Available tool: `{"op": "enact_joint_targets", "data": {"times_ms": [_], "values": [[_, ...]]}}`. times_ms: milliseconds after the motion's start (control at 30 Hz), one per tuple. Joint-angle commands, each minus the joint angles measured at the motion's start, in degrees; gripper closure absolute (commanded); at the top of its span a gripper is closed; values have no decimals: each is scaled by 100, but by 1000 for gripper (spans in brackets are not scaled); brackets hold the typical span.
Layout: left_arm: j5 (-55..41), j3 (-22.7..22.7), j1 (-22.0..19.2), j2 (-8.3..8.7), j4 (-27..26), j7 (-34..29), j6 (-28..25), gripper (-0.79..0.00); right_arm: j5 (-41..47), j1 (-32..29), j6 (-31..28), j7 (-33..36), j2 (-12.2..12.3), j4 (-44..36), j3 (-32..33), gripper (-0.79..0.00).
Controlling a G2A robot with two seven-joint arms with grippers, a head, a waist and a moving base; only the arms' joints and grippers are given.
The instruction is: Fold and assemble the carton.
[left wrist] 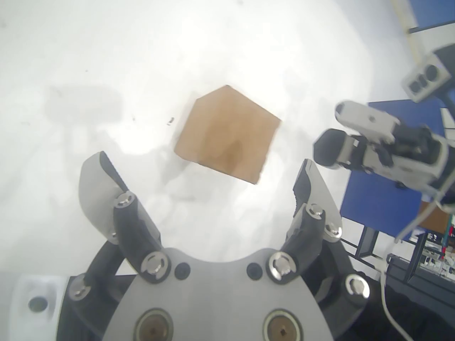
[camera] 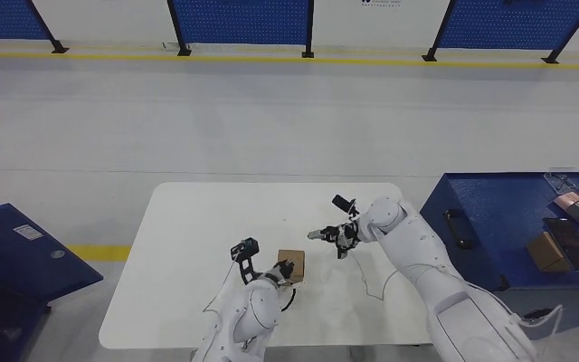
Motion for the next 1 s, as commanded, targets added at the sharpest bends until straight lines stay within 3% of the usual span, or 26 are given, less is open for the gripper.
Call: {"op": "enact_joint_targets", "data": {"times_ms": [0,100,167,233,567,633,833,867,967], "values": [[158,207,746,18,-431,1261,-449,-785,291,66,-59,304,69,167,181,-785],[256,485,1049,58,-136,2874,-1013,-785,760,135,-48,746,134,373,424,-785],[286,722,973,92,373,3891,-1224,-785,953,187,-34,988,172,494,530,-785],[325,894,770,62,917,5215,-1041,-785,961,196,-36,992,178,508,539,-785],[310,936,728,54,1029,5400,-1019,-785,961,196,-36,992,178,508,539,-785],[565,873,675,66,1204,5641,-821,-785,961,196,-36,992,178,508,539,-785],[1319,1218,-39,-117,3196,7494,105,-785,961,196,-36,992,178,508,539,-785],[1452,1392,-252,-164,3790,7827,158,-785,961,196,-36,992,178,508,539,-785],[1240,1732,-655,-296,4746,8055,-57,-785,1038,87,139,942,208,421,592,-785]]}}
